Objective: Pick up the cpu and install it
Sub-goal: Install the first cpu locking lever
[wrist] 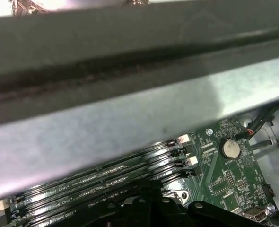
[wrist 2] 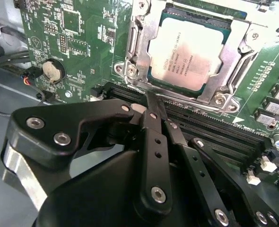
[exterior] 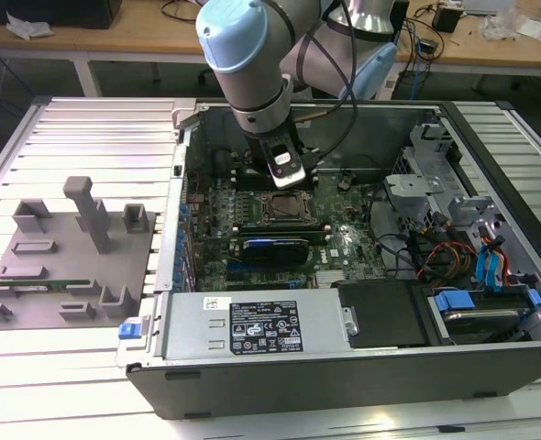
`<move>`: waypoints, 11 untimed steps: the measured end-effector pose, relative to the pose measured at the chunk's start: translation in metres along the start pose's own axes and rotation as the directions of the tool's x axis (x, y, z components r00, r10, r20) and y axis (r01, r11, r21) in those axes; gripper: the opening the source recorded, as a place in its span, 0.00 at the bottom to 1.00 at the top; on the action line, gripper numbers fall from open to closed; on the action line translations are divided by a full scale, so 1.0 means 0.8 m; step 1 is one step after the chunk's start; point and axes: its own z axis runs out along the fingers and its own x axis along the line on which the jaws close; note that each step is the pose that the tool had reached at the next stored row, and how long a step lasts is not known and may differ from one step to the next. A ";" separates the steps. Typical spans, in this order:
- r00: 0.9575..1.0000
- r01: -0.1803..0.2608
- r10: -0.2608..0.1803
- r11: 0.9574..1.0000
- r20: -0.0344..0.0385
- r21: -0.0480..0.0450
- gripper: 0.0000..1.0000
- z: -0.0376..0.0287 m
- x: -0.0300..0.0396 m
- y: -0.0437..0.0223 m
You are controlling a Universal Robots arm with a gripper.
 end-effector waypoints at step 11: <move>1.000 -0.009 0.009 1.000 0.007 0.004 0.11 0.0024 -0.0028 0.0006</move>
